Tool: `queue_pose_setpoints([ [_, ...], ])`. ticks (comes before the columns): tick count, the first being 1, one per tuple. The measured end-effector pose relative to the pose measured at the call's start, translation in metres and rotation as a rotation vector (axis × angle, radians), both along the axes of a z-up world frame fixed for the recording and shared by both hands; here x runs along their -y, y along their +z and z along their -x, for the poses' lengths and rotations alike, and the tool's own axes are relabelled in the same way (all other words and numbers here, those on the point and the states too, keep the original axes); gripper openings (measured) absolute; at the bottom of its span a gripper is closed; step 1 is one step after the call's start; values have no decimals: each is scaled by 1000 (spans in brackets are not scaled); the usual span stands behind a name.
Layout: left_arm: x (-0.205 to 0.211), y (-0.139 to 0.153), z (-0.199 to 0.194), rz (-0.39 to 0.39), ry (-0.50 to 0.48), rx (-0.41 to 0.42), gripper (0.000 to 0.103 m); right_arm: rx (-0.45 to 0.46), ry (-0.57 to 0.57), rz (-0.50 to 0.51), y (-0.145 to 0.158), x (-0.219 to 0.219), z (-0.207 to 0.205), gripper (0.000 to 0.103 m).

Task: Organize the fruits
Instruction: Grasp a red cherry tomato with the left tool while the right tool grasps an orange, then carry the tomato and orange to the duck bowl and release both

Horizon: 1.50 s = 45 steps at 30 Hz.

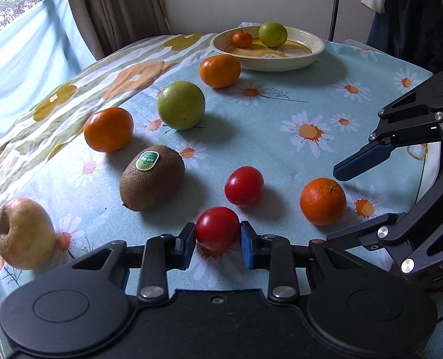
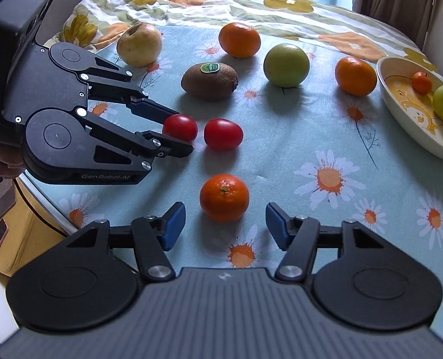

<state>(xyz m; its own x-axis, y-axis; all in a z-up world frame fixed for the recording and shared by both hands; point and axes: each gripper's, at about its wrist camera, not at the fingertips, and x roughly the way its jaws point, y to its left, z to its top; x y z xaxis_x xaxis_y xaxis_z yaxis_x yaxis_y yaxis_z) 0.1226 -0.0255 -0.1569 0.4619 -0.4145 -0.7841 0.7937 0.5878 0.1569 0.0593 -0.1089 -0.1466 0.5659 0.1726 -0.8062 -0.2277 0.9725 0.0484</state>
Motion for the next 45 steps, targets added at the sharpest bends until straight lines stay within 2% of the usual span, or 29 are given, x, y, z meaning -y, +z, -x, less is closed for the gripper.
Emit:
queue_pose_setpoints([
  [11,-6,0,3,6,28,-6,35,4,-6,-2,-2,-1,-6,63],
  [14,-8,0,4,7,36,-8,35,4,-6,-8,-2,0,-9,52],
  [22,-13,7,8,16,75,-8,35,30,4,-8,6,2,-10,51],
  [35,-8,61,26,94,154,44,35,97,-54,-13,55,22,2,51],
  [45,29,104,33,144,209,88,35,171,-84,-9,103,69,9,51],
])
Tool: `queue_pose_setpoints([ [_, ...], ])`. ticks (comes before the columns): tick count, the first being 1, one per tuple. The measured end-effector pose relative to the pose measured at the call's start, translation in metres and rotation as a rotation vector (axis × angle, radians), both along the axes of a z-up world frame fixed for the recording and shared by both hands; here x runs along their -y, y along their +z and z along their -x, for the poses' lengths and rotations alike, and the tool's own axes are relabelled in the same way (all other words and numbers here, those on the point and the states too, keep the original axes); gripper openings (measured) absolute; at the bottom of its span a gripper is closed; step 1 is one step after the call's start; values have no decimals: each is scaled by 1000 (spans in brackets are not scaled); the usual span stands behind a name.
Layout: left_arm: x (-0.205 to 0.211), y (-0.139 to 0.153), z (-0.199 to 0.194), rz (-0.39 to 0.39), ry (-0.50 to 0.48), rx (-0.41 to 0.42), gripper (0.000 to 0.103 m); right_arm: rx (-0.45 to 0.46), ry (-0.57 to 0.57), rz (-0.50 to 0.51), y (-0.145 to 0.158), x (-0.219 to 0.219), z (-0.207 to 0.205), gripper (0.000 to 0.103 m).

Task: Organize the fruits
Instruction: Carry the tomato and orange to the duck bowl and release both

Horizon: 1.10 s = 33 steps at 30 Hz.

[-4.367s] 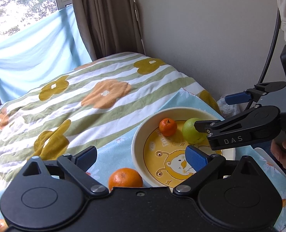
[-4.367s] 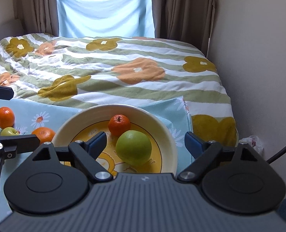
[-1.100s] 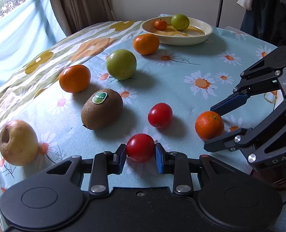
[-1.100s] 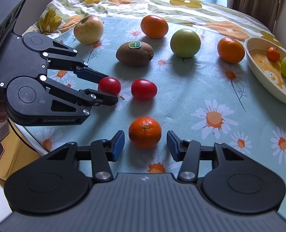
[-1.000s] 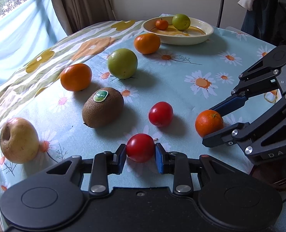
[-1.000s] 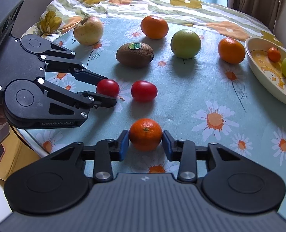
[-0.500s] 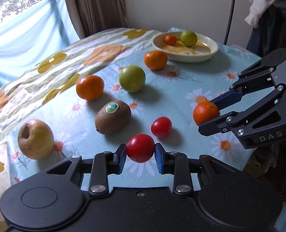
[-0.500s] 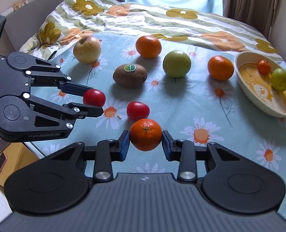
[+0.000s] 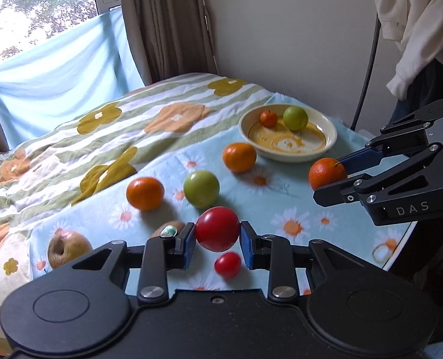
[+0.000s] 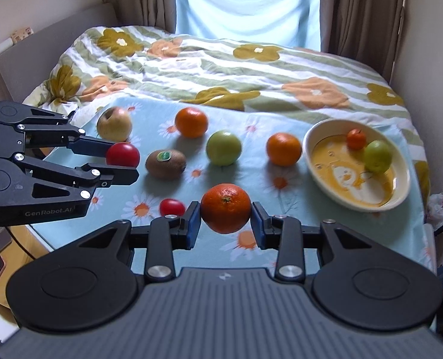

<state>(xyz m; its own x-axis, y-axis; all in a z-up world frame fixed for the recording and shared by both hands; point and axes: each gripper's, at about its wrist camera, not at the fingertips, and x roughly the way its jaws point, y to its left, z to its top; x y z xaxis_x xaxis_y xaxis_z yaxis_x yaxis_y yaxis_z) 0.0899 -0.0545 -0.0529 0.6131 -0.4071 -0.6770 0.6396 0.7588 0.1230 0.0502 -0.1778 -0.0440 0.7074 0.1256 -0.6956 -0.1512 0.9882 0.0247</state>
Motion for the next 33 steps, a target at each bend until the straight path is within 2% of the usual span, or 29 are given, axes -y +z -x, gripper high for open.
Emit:
queue_pose_setpoints([
  [8,55,18,-6,26,51,19,35,36,10,11,21,60,-6,51],
  [16,120,19,-30,63,103,22,35,54,14,52,21,126,-24,51],
  [23,160,6,-61,58,126,11,35,37,3,62,7,175,-49,51],
  [33,211,-34,-116,12,133,-20,35,-5,-12,41,-30,219,-91,51],
])
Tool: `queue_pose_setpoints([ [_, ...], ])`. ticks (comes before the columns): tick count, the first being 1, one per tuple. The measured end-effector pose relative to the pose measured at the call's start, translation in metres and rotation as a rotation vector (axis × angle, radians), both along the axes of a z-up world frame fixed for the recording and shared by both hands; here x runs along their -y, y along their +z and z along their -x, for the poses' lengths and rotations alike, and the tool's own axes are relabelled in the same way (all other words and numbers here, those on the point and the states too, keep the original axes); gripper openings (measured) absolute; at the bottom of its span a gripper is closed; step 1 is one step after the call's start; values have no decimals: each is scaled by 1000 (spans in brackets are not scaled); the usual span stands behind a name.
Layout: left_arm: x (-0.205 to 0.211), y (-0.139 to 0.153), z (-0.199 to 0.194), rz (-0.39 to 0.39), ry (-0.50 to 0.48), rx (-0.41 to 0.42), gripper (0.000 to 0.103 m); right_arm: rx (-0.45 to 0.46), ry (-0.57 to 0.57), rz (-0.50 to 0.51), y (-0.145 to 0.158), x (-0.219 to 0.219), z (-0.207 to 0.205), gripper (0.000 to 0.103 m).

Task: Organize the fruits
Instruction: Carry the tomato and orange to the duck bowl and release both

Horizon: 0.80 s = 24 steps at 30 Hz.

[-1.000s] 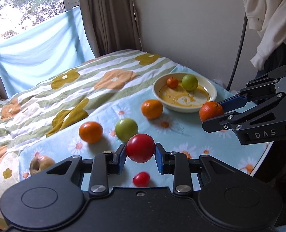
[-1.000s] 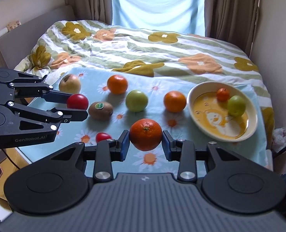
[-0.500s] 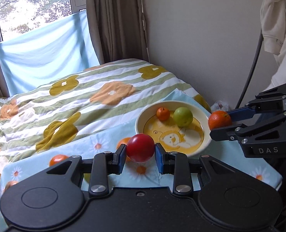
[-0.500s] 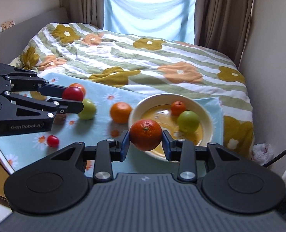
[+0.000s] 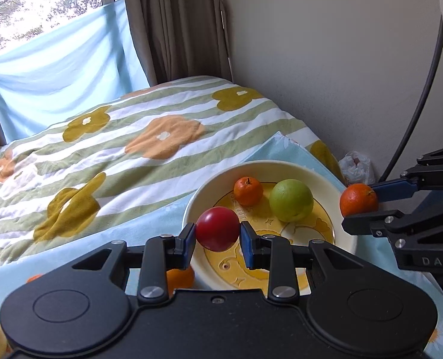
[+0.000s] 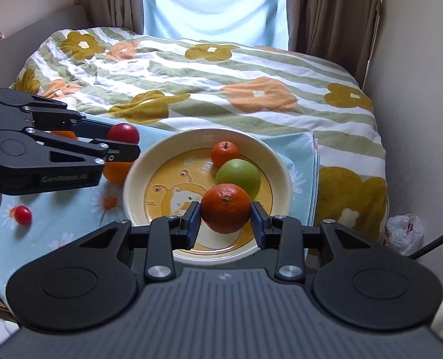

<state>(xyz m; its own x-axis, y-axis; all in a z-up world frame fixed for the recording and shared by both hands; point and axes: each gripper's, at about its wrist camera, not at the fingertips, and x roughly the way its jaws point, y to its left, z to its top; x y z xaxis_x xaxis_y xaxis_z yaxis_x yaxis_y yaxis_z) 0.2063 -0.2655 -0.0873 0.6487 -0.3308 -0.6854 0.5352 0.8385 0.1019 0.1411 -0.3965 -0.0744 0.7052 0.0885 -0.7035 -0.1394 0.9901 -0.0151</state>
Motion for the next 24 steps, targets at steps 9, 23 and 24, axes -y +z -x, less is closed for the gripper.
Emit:
queue_pose_setpoints([
  [9,30,-39,-41,-47,2,-46,35,-34,-16,-17,-23,18,-19,51],
  [23,26,-22,-46,4,-5,14,103,-46,-33,-25,-29,29,-24,51],
  [24,23,-19,-47,8,2,6,103,-48,-33,-26,-29,29,-24,51],
])
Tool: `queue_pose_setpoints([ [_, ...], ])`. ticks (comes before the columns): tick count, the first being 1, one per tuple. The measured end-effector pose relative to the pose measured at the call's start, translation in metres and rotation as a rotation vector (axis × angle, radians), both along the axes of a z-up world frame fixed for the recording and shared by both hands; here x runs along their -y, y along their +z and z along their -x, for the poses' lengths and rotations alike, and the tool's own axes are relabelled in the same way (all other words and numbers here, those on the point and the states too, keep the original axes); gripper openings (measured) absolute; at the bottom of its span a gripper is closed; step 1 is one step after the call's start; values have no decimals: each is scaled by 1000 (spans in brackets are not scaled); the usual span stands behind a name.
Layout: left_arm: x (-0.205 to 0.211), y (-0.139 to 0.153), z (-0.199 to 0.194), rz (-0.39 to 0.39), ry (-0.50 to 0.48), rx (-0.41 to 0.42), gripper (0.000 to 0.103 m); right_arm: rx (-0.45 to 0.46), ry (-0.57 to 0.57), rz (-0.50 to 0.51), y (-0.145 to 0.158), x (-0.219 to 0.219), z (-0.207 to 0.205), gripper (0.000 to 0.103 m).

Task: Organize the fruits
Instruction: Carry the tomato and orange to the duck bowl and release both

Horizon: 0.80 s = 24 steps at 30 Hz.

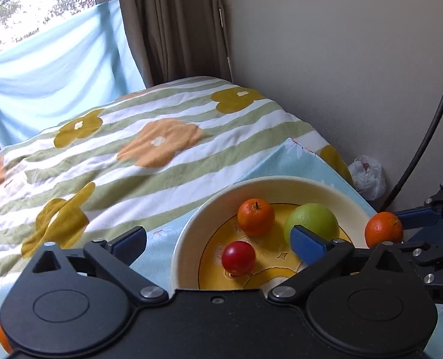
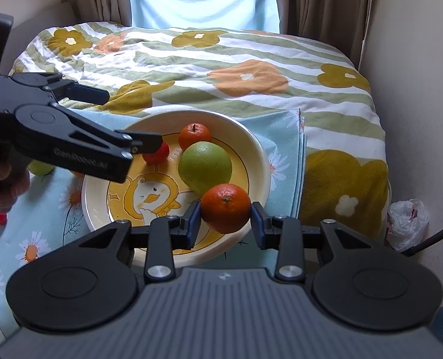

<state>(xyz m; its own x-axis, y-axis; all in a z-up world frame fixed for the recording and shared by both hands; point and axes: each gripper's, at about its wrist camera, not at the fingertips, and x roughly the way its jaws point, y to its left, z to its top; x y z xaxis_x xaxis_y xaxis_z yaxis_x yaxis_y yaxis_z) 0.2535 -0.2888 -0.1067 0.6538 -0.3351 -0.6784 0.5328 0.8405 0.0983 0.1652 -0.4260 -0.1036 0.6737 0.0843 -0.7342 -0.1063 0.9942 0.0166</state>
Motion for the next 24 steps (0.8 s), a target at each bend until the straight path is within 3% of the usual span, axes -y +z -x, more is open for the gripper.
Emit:
queue_pose_setpoints([
  [6,-16,11,-3,35,49,-23,103,-8,10,-3,-2,-4,-2,51],
  [20,-32,10,6,3,95,-23,103,-15,21,8,-21,-17,-10,52],
  [24,-37,13,11,19,101,-22,103,12,14,19,-16,-21,-6,90],
])
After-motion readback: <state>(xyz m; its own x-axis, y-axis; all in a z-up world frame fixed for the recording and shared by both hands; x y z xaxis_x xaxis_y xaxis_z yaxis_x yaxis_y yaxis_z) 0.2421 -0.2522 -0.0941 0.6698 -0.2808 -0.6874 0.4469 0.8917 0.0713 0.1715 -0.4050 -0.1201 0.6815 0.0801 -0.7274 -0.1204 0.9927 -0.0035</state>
